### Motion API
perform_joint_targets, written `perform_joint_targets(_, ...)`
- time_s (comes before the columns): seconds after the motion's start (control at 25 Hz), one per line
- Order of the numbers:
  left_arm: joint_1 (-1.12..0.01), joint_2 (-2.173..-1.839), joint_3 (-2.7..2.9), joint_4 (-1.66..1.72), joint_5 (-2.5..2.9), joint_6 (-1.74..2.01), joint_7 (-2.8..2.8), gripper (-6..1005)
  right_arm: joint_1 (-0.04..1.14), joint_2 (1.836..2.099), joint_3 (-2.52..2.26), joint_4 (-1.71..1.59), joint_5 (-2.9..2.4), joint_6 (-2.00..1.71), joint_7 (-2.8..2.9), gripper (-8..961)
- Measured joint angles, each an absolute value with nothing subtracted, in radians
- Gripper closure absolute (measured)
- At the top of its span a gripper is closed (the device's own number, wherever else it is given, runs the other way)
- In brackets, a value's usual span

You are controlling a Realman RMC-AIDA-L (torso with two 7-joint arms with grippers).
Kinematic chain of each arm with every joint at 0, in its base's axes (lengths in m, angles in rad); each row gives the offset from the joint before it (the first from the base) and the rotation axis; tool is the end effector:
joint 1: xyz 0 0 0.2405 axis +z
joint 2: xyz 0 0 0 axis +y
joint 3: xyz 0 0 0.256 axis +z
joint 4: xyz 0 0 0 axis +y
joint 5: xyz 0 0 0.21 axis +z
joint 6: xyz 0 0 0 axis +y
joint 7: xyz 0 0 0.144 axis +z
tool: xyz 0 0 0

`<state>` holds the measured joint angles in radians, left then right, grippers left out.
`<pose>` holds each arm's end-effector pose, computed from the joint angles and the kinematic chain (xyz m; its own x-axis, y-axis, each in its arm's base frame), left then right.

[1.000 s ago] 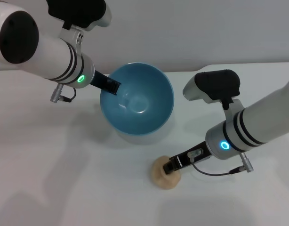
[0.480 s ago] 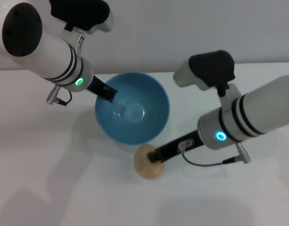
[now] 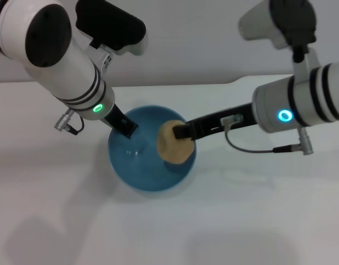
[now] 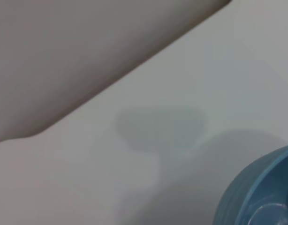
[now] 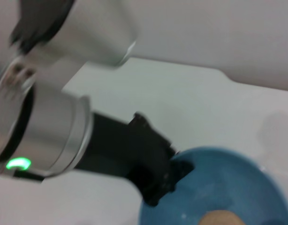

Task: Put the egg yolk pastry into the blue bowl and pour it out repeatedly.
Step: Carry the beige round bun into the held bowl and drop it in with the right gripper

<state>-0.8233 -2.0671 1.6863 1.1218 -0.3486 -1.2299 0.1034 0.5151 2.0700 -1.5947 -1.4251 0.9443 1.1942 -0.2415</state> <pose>-0.1420 0.4043 -0.0479 0.7025 0.6996 -0.1310 0.4502 -0.5793 -0.6796 0.1152 0.3480 -0.0380 0.6225 -0.7452 -0.2390 -0.7826 -0.5908 -0.1962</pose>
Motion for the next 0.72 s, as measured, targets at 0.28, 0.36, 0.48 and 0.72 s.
perform_joint_targets(0.28, -0.828, -2.068, 1.692, 1.122, -0.351, -1.250, 0.099, 992, 0.503, 2.070, -1.560, -1.389, 1.014, 1.196, -0.311, 912)
perform_joint_targets(0.36, -0.829, -2.068, 1.692, 1.127, -0.354, -1.254, 0.099, 993, 0.508, 2.069, -1.558, -1.365, 1.035, 1.195, -0.327, 912)
perform_joint_targets(0.48, -0.828, -2.068, 1.699, 1.140, -0.355, -1.260, 0.098, 993, 0.518, 2.068, -1.543, -1.316, 1.077, 1.194, -0.354, 917)
perform_joint_targets(0.72, -0.822, -2.068, 1.711, 1.160, -0.355, -1.263, 0.097, 994, 0.525, 2.067, -1.507, -1.290, 1.110, 1.209, -0.373, 921)
